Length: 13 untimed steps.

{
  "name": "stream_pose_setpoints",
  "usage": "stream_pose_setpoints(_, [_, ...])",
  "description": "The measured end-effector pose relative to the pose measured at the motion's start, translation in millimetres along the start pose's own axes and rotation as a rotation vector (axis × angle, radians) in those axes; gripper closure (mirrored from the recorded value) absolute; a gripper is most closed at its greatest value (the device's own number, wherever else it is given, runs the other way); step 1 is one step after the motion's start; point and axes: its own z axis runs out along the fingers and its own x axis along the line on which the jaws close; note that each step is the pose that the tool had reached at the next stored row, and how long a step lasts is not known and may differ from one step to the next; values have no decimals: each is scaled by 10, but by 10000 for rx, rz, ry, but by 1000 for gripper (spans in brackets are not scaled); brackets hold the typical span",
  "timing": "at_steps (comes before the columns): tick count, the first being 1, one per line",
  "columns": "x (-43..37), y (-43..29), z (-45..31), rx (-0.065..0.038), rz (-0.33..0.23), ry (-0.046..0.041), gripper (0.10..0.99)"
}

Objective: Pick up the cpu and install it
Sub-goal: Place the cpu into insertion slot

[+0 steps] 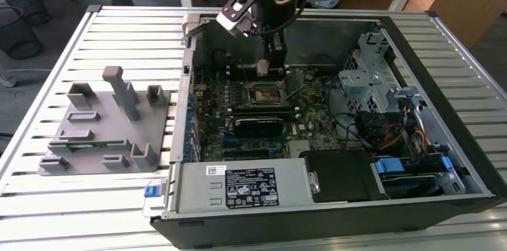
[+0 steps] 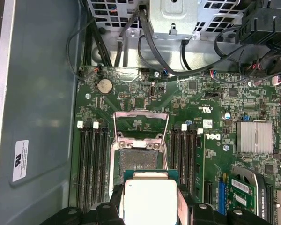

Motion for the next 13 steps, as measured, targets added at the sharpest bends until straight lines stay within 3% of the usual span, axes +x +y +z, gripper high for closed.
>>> stream_pose_setpoints(13, [1, -3, 68, 0, 0, 0, 549])
